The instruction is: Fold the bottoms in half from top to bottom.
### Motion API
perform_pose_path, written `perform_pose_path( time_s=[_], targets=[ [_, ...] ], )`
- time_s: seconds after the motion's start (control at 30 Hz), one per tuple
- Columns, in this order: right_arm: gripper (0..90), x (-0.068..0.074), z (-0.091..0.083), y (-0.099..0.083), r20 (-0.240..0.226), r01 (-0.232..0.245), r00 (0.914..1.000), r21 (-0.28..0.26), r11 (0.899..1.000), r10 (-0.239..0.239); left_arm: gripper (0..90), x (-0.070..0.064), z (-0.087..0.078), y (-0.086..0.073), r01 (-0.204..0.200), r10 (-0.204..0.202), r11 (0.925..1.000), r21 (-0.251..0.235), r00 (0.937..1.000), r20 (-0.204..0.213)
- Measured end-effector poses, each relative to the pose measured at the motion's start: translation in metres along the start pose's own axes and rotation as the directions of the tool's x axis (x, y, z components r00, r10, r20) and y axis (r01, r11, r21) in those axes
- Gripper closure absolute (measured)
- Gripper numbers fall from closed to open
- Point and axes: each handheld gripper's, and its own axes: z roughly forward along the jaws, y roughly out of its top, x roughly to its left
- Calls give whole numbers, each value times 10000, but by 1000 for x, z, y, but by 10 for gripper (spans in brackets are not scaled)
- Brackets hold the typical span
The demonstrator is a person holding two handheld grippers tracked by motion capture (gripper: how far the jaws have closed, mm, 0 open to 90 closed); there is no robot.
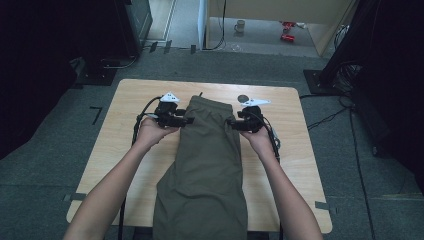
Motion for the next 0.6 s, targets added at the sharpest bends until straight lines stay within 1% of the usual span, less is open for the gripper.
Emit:
perform_pose_path(
  time_s=[0.03,0.07,0.1,0.17,0.2,0.23,0.27,0.3,0.33,0.37,0.4,0.43,0.47,0.53,0.57,0.6],
  targets=[
    [380,-2,2,0,23,-44,10000,-87,10000,44,459,2,2,2,129,-129,9999,8,9999,17],
    [374,-4,4,0,42,-146,9999,-34,9999,146,458,5,4,4,311,-310,9995,-77,9994,152],
    [368,-6,6,1,-10,-265,9996,76,9996,265,457,7,6,5,413,-410,9990,-153,9990,194],
    [369,-8,9,4,76,-234,9997,62,9997,234,458,12,10,8,471,-471,9989,-1,9989,73],
    [370,-9,11,7,223,-195,9996,22,9998,194,457,15,13,9,479,-479,9988,88,9989,11],
    [378,-11,12,8,325,-178,9993,-160,9997,183,458,18,15,9,469,-469,9989,-54,9987,-176],
    [377,-13,13,9,373,-207,9991,-292,9994,218,461,21,17,8,460,-466,9987,-236,9986,-255],
    [360,-16,16,12,357,-413,9985,-84,9991,416,464,23,18,7,522,-533,9980,-360,9981,-305],
    [359,-19,19,14,320,-495,9983,23,9988,494,472,27,20,6,654,-671,9968,-457,9970,-379],
    [362,-21,21,17,313,-567,9979,37,9984,566,479,32,23,8,851,-859,9961,-242,9957,-350],
    [362,-24,24,19,369,-612,9974,-3,9981,611,487,34,25,10,1011,-1005,9948,143,9943,-347],
    [361,-25,25,21,369,-701,9969,-36,9975,701,486,38,30,14,1206,-1188,9907,637,9924,-310],
    [362,-28,28,23,313,-859,9958,-45,9963,860,483,40,34,15,1262,-1245,9890,775,9919,-265],
    [366,-31,33,22,472,-964,9941,-352,9947,980,475,42,38,16,1283,-1266,9901,573,9914,-325],
    [363,-32,35,21,499,-1069,9928,-378,9936,1087,475,43,39,16,1246,-1230,9911,477,9918,-347],
    [359,-34,37,20,491,-1214,9912,-385,9919,1232,475,45,41,15,1367,-1354,9899,380,9902,-357]
  ],
)
